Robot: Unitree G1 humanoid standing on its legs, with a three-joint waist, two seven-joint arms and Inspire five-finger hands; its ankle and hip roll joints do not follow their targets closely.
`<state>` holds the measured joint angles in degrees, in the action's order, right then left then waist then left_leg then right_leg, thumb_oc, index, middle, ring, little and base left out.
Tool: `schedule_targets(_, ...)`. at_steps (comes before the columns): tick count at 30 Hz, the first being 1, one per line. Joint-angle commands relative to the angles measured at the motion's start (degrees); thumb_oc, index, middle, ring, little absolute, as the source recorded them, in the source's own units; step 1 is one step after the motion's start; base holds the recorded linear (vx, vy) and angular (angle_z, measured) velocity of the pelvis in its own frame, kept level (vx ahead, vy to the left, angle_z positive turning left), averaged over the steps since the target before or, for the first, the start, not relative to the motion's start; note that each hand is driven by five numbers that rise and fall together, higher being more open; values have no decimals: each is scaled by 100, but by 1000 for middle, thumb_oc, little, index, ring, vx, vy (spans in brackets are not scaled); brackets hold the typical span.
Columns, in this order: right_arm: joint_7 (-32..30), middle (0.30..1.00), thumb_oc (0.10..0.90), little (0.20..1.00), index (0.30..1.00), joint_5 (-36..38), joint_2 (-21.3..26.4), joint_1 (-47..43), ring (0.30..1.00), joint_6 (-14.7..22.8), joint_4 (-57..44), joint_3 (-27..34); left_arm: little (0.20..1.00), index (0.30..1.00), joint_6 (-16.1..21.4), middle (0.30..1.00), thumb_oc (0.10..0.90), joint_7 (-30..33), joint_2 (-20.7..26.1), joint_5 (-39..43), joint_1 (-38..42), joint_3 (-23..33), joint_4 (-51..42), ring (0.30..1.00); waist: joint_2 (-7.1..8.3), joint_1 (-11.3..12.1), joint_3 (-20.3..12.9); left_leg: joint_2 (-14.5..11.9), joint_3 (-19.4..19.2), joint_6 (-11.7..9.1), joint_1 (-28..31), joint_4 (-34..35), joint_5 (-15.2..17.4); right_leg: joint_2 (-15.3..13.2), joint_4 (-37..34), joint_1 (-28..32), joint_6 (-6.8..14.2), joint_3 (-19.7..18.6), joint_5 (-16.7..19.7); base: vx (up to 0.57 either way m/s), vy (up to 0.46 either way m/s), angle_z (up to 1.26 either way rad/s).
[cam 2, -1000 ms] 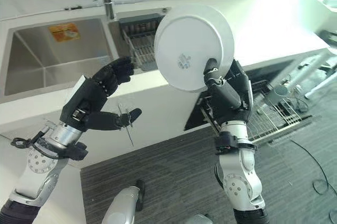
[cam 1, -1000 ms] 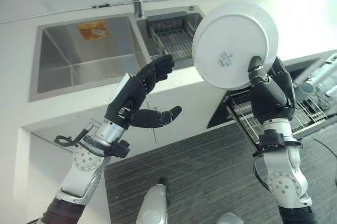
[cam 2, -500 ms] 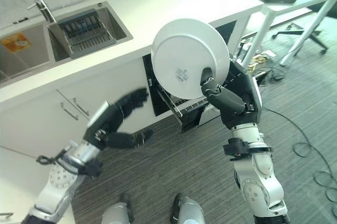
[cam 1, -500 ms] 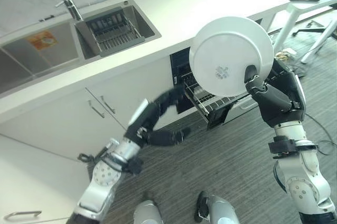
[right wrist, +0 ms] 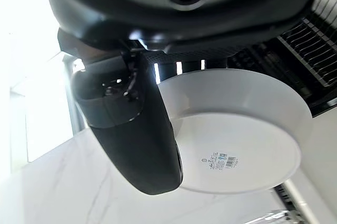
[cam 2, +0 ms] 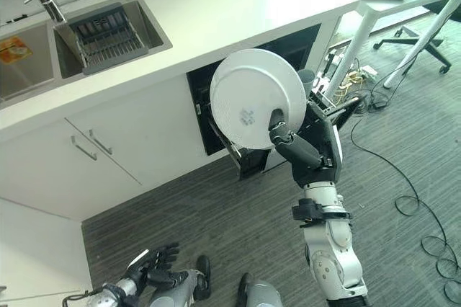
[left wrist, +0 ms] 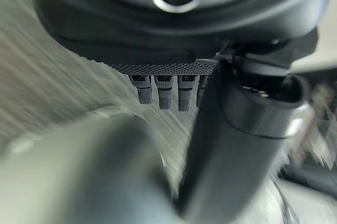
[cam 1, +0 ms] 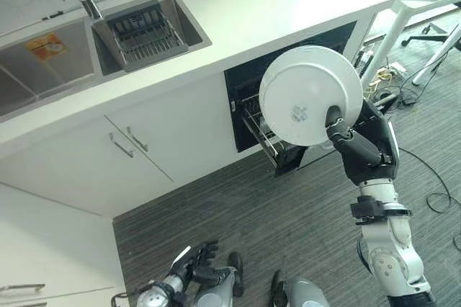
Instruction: Place the dishes in the dishwasher.
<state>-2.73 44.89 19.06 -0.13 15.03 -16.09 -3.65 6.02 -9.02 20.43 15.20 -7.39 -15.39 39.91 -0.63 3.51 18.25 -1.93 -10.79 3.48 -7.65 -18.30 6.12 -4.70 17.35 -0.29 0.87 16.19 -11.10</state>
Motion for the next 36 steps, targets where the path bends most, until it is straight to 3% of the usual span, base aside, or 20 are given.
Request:
schedule_targets(1,434,300,400,300,300,-201,-102,-494,300,816,-771,208,900,900,369,900,800,112,122,-242,-4,31,-613,900,-98,73,-479,-54,122,-47,-9,111,612,-253,538,421,636,448,504,212,167,-1)
schedule_targets(2,499,300,400,300,300,-247,-195,-486,300,811,-779,149,900,900,342,900,800,259,17,-461,6,23,-354,900,-119,35,-484,-17,180,24,45,111,697,-327,1258,88,609,284,559,162,83,-6)
schedule_targets(3,513,300,400,300,300,-332,-248,-505,300,786,-785,91,900,900,242,900,800,345,-10,-500,33,-20,-233,900,-131,17,-479,-24,192,21,82,111,710,-341,1167,24,560,252,528,201,69,-31)
schedule_targets(5,553,300,400,300,300,-267,-192,-578,300,720,-752,46,900,900,151,900,800,408,-13,-496,97,7,-3,900,-139,19,-476,-101,221,-77,119,111,688,-401,311,132,506,309,545,158,-110,-40)
schedule_targets(7,678,300,400,300,300,-137,-143,-625,300,651,-709,64,900,900,112,900,800,393,-57,-545,170,105,254,900,-27,-12,-460,-130,123,-207,153,111,696,-761,-16,-258,594,106,413,115,-201,-35)
schedule_targets(8,715,300,400,300,300,-81,-116,-611,300,569,-758,112,900,900,77,900,800,437,-92,-555,177,97,284,900,21,-57,-474,-128,110,-244,158,111,734,-939,-16,-494,697,-96,538,150,-290,-35)
schedule_targets(9,707,300,400,300,300,-57,-61,-599,300,474,-842,148,900,900,-9,900,800,465,-126,-561,160,113,298,900,92,-151,-483,-144,96,-300,218,111,795,-1217,-16,-928,858,-399,893,193,-333,-16)
schedule_targets(11,652,300,400,300,300,-94,-22,-623,300,293,-965,120,900,900,-133,900,800,643,-142,-608,153,103,405,900,185,-245,-474,-153,181,-292,405,111,1011,-1445,-16,-1560,1041,-789,1289,345,-610,35)
schedule_targets(13,627,300,400,300,300,-142,72,-600,300,354,-972,82,900,900,-245,900,800,698,-146,-780,110,199,486,900,257,-269,-454,-259,375,-316,536,111,1082,-1388,-16,-1635,1067,-1036,1130,348,-782,63)
schedule_targets(15,634,300,400,300,300,-123,174,-611,300,241,-925,35,900,900,-289,900,800,707,-211,-700,65,339,747,900,258,-268,-604,-552,400,-513,742,111,1090,-1308,-16,-1575,1090,-853,953,221,-555,92)
schedule_targets(17,678,300,400,300,300,-67,297,-628,300,131,-906,-16,900,900,-324,900,800,743,-352,-460,22,547,1021,900,193,-369,-758,-952,218,-747,881,111,1046,-1158,-16,-1503,953,-632,765,177,-474,65)
schedule_targets(18,773,300,400,300,300,-186,346,-561,300,135,-860,27,900,900,-292,900,800,748,-482,-382,-10,663,1229,900,130,-391,-805,-1193,85,-877,859,111,887,-1027,-16,-1354,816,-448,618,154,-491,52)
schedule_targets(20,914,300,400,300,300,-148,447,-492,300,72,-818,126,900,900,-260,900,800,807,-620,-234,-43,813,1425,900,113,-339,-813,-1289,26,-939,688,111,541,-930,-16,-1202,690,-283,473,94,-465,75)
schedule_targets(21,946,300,400,300,300,-126,542,-411,300,24,-786,256,900,900,-193,900,800,808,-744,16,-94,1024,1637,900,135,-282,-798,-1241,-104,-928,626,111,328,-912,-16,-1039,605,-130,347,77,-418,73)
schedule_targets(23,944,300,400,300,300,-101,633,-329,300,-19,-726,381,900,900,-119,900,800,792,-816,197,-161,1229,1855,900,106,-261,-804,-964,-230,-850,545,111,448,-865,-16,-884,559,17,238,111,-239,63)
schedule_targets(24,853,300,400,300,300,-121,635,-396,300,-43,-643,343,900,900,-126,900,800,815,-828,331,-211,1319,1962,900,-11,-195,-815,-753,-76,-852,244,111,514,-726,-16,-827,567,48,175,143,-33,48)
schedule_targets(27,546,300,400,300,300,-441,536,-397,300,-51,-657,248,900,900,-54,900,800,733,-873,417,-118,1331,2373,900,-171,-110,-838,-843,89,-1043,-359,111,186,-558,-16,-569,464,195,-129,180,169,64)
schedule_targets(32,545,300,400,300,300,-209,422,-322,300,-171,-633,255,900,900,-14,900,800,744,-861,437,19,1425,2584,900,-49,-27,-853,-601,87,-805,-242,111,371,-704,-16,-289,613,226,-181,230,334,-48)
schedule_targets(36,508,300,400,300,300,-278,219,-321,300,-8,-571,241,900,900,-51,900,800,709,-710,258,191,1448,2567,900,73,31,-838,-415,107,-609,-123,111,482,-931,-16,-147,826,248,-2,149,197,-13)
